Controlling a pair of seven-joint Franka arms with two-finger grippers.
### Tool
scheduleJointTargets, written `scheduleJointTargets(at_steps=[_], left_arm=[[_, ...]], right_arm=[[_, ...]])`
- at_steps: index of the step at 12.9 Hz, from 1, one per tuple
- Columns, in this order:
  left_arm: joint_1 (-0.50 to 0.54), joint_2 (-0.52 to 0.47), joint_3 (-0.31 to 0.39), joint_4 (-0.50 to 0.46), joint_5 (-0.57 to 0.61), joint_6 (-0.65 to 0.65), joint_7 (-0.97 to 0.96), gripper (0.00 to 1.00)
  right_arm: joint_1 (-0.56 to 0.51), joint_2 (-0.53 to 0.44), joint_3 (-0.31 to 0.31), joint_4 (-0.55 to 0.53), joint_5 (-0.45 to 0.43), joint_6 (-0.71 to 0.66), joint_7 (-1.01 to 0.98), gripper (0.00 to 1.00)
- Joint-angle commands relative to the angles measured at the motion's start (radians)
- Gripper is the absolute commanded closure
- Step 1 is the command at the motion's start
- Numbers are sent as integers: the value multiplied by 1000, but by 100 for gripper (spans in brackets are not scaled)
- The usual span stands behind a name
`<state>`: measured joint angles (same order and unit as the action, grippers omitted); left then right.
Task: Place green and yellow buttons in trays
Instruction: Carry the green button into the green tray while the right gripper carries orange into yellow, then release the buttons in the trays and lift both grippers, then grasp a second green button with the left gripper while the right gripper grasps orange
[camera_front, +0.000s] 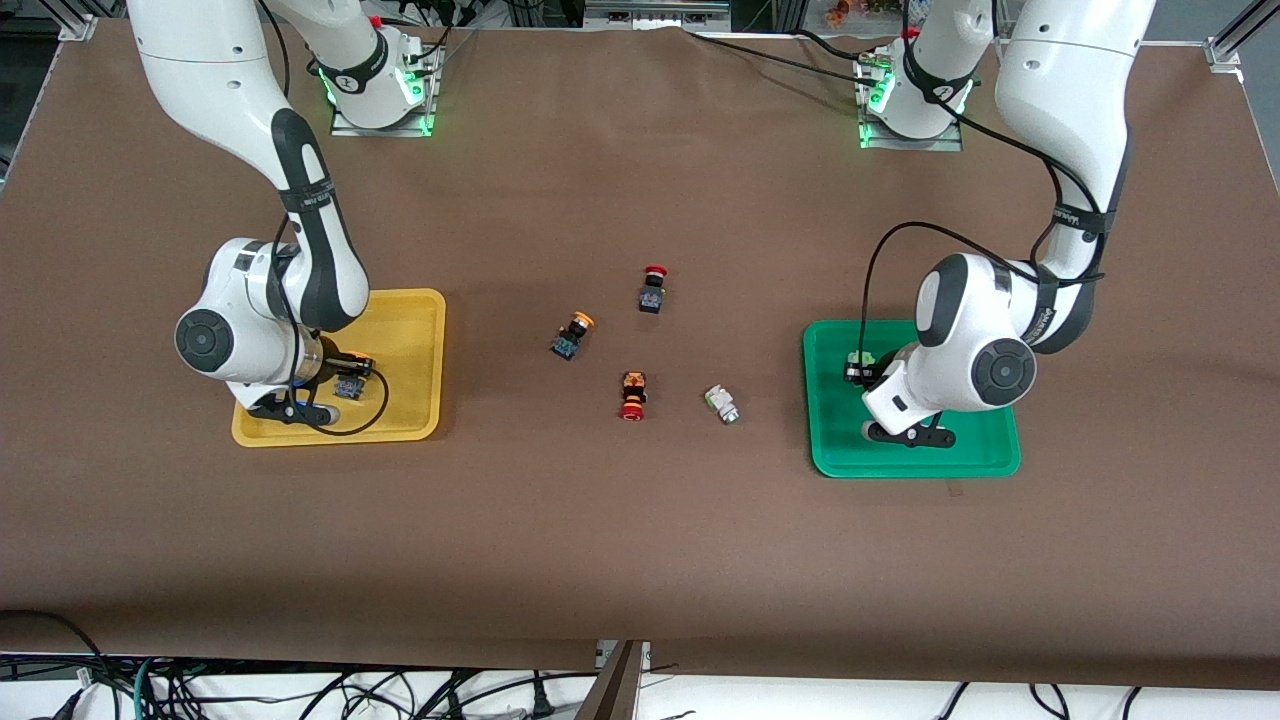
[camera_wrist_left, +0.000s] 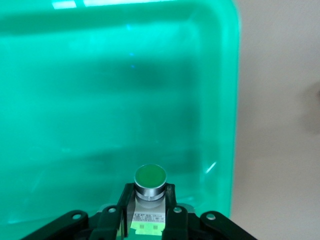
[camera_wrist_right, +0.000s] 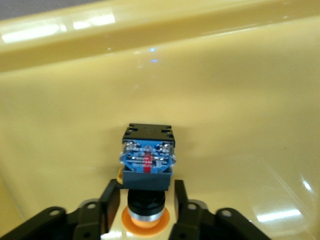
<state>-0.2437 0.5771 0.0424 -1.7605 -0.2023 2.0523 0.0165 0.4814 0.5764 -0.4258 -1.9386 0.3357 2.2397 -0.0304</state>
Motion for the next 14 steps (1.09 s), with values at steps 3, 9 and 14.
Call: scheduleJointTargets(at_steps=[3,9,14], left_arm=[[12,-22,-10,-88,1,72,31,0],[-34,22,-117,103,-12,153,-598,0],[-163,200,-114,288,1,267,-944,0]], right_arm=[[70,-47,12,147,12,-231,270,4],[291,-15,47,162,172,-172,746,4],[456,69,55,150,209,6,949,4]])
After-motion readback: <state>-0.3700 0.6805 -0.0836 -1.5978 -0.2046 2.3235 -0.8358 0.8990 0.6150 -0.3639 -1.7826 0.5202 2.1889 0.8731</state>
